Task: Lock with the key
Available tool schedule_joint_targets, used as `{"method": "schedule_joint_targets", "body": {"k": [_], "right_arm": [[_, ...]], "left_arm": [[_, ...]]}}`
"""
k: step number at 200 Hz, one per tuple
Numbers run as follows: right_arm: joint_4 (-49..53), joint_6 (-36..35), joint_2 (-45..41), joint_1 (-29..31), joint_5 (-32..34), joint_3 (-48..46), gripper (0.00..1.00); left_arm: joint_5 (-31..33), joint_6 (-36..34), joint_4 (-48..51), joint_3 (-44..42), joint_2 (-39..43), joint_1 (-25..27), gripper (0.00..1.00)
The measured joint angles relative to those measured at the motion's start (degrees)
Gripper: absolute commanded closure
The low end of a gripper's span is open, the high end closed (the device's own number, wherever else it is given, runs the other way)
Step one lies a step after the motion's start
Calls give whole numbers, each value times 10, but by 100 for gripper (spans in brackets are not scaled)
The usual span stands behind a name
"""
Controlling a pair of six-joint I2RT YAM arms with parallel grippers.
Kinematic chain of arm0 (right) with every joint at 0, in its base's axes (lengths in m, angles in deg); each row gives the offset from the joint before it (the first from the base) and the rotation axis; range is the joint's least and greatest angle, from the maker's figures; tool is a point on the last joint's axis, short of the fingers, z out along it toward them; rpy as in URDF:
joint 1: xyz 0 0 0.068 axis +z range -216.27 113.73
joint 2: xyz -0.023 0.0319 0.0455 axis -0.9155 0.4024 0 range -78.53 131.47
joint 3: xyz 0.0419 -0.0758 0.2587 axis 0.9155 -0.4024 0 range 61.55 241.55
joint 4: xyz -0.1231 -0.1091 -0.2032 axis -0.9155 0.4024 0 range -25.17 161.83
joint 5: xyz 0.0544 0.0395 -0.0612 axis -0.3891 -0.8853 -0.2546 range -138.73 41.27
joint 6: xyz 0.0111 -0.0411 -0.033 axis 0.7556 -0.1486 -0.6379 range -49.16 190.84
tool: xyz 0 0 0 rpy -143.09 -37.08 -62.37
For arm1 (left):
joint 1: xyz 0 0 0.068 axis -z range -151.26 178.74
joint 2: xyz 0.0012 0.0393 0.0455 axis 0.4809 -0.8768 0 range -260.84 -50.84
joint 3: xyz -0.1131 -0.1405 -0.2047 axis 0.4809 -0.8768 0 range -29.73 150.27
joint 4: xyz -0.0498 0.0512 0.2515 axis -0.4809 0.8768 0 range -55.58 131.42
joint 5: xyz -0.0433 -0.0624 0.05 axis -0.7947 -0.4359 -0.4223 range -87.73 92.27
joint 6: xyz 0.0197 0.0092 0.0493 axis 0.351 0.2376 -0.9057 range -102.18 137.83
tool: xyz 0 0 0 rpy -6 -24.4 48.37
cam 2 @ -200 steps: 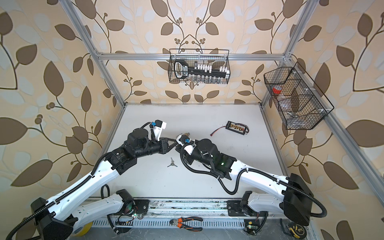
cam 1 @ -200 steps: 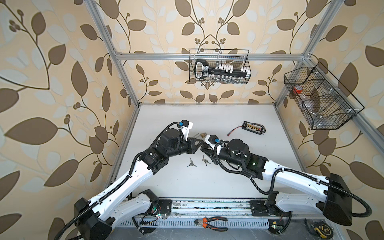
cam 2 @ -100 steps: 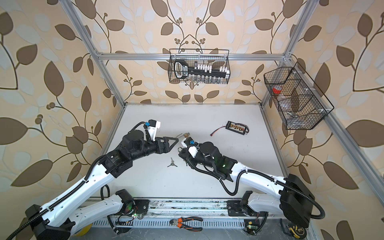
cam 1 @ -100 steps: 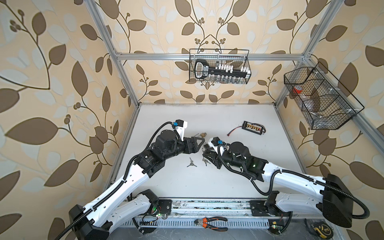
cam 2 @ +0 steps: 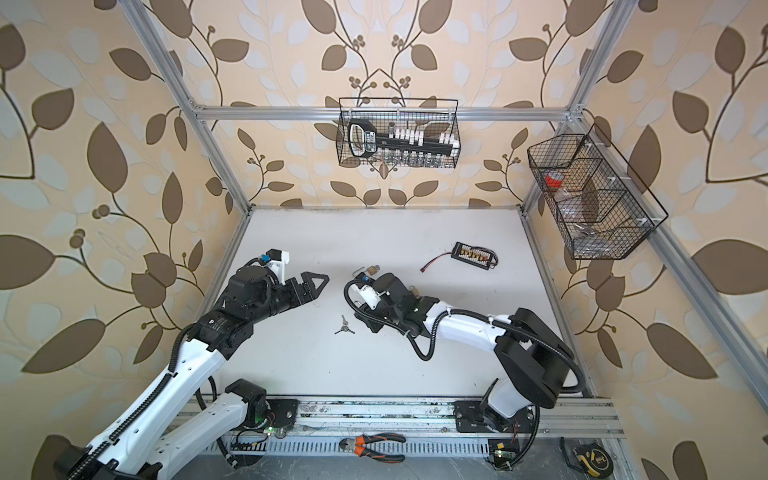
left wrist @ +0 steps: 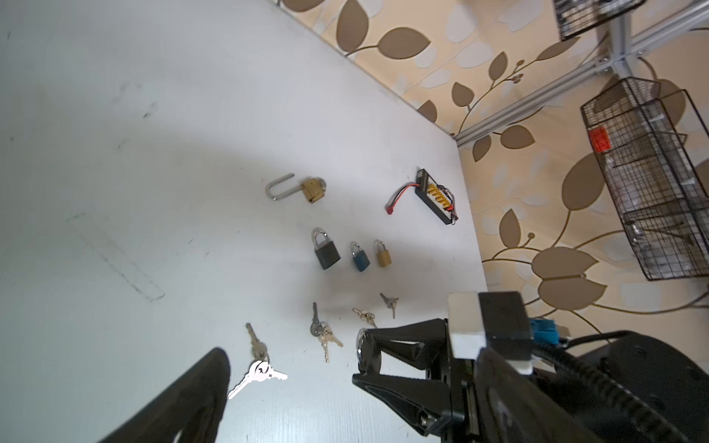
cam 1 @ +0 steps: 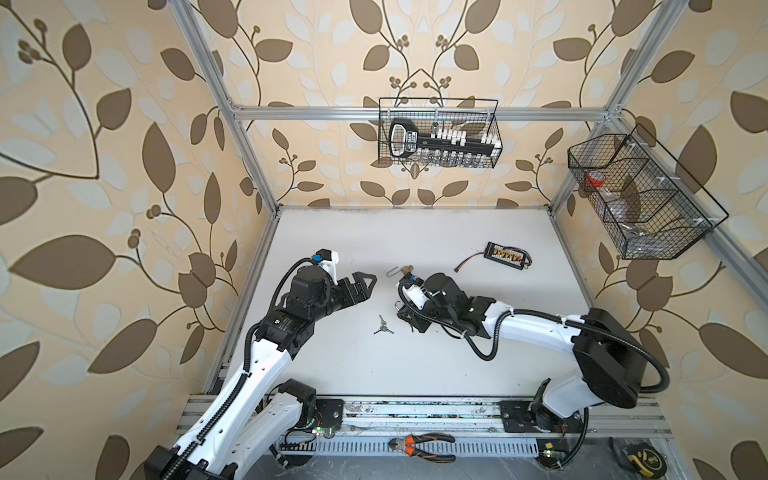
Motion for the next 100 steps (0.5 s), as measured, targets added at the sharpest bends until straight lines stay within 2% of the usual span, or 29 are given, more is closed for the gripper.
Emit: {"method": "schedule_joint_targets", "body": {"k": [28,70,100], "right_arm": [[29,0,70,0,4,63,98],[84,-3,174,-3,44,171,100],[112,-7,232,-9,68,234,100]], "left_arm": [[-32,19,2,-23,2,-46,2],[-92,47,-9,-66,27,-127,2],[-123,60,-7,-84,31,-153,2]]}}
